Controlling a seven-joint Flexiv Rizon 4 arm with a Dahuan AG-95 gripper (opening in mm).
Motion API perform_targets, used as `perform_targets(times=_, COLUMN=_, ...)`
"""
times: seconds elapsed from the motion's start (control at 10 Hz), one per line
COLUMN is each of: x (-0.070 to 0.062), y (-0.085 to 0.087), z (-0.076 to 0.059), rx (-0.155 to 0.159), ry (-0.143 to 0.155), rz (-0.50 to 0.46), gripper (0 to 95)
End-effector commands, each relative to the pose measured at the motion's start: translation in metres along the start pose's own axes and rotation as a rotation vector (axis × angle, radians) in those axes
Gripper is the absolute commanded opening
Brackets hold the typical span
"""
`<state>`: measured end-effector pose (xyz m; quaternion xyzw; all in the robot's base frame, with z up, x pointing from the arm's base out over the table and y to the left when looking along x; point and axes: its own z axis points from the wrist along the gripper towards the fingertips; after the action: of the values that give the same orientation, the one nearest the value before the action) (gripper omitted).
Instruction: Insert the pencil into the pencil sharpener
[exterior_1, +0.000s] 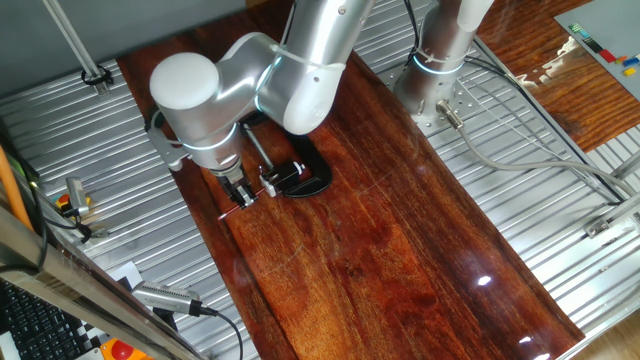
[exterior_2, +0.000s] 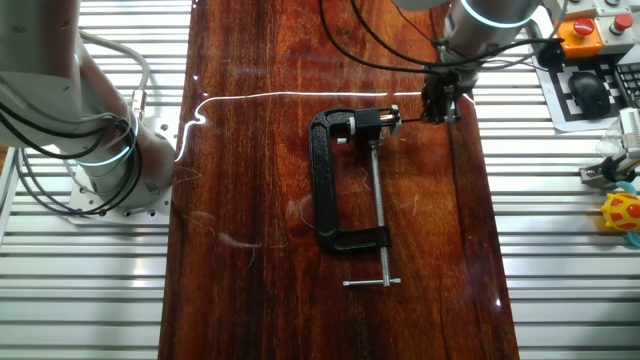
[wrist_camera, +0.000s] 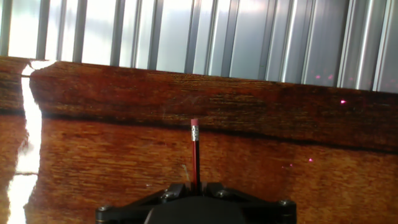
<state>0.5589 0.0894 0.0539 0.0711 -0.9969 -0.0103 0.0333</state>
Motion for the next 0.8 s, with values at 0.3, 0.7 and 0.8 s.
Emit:
perform_targets(times=0.3, x=0.0052, y=0.0004, z=-0.0001, rx=0.000, ry=0.000, rz=-0.001, gripper=0.0)
perform_targets(times=0.7, x=0.0075, y=-0.0005, z=-0.0016, rx=-0.004, ry=-0.003, rz=-0.003, gripper=0.0)
perform_targets(times=0.8, x=0.0086, y=-0.0005, z=-0.0012, rx=-0.005, ry=-0.004, rz=-0.003, gripper=0.0)
